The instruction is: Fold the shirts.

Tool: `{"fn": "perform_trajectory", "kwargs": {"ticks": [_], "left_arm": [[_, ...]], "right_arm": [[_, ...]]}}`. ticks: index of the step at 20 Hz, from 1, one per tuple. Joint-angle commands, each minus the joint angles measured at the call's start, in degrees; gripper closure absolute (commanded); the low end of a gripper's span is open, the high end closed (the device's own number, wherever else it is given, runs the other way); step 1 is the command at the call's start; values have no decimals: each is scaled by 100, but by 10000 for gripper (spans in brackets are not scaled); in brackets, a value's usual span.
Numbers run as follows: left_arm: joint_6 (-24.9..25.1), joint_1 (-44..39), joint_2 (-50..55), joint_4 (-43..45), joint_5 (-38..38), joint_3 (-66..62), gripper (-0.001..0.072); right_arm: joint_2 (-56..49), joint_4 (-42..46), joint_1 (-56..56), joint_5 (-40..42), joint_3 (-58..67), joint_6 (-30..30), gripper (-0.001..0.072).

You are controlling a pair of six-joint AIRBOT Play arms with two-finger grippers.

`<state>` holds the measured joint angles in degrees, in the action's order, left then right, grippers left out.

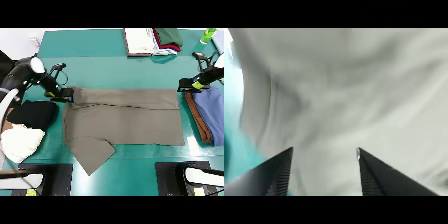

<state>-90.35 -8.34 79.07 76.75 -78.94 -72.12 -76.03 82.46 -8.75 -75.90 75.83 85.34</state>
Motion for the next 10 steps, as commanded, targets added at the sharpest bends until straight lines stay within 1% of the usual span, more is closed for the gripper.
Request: {"fn": "perform_trajectory", "kwargs": {"ticks": [1,3,5,7,10], "left_arm": [[-538,-15,-1412,127,170,1639,222],[-938,-166,-2238,96,356,2872,221],[-1370,-468,-2872,-4,511,3807,221],[-1757,-857,-3211,-144,614,4336,221],[-2227,-1493,-3268,-229,909,4653,221]], "right_arm": [[671,-28,-2,146,-240,7,274],[986,-26,-2,407,-619,7,274],[1156,-35,-2,549,-964,9,274],[1161,-42,-2,525,-1193,9,274],[1163,-46,-2,518,-1462,11,274]]}}
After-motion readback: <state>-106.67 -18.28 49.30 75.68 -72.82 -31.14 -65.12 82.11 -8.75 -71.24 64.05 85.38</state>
